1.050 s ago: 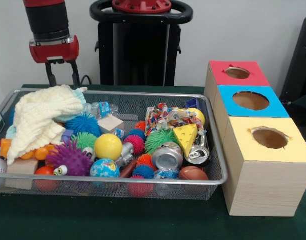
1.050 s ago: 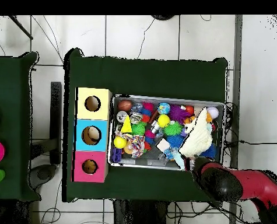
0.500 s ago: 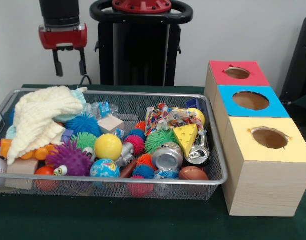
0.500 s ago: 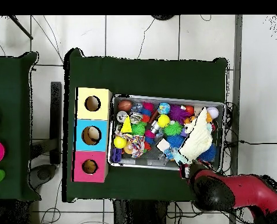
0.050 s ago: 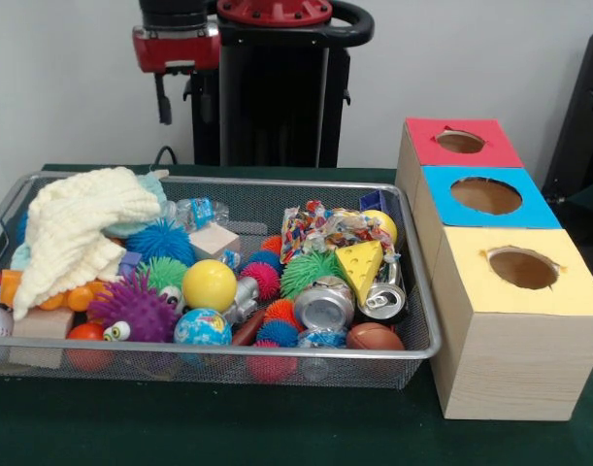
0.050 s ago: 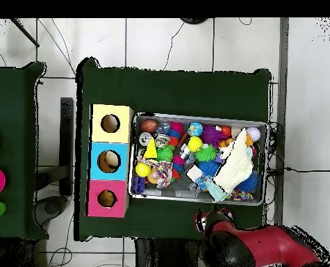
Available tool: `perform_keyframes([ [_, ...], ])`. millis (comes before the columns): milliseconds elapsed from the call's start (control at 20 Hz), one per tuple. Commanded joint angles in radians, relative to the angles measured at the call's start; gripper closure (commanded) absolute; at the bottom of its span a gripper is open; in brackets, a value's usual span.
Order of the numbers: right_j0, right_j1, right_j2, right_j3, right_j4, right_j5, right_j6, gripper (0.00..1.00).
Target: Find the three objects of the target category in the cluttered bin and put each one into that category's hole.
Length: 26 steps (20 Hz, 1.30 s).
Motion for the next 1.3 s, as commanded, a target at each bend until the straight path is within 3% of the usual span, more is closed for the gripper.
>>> perform_keyframes([
  [50,0.106,0.053,-0.246,0.05,-0.084,-0.187,0.269,0.0],
  [450,0.217,0.165,-0.429,0.019,-0.034,-0.353,0.231,0.0],
  [650,0.347,0.238,-0.464,-0.044,0.059,-0.361,0.244,0.0],
  [950,0.551,0.269,-0.529,-0.072,0.228,-0.402,0.286,0.0],
  [1300,0.677,0.261,-0.57,-0.079,0.388,-0.414,0.286,0.0],
])
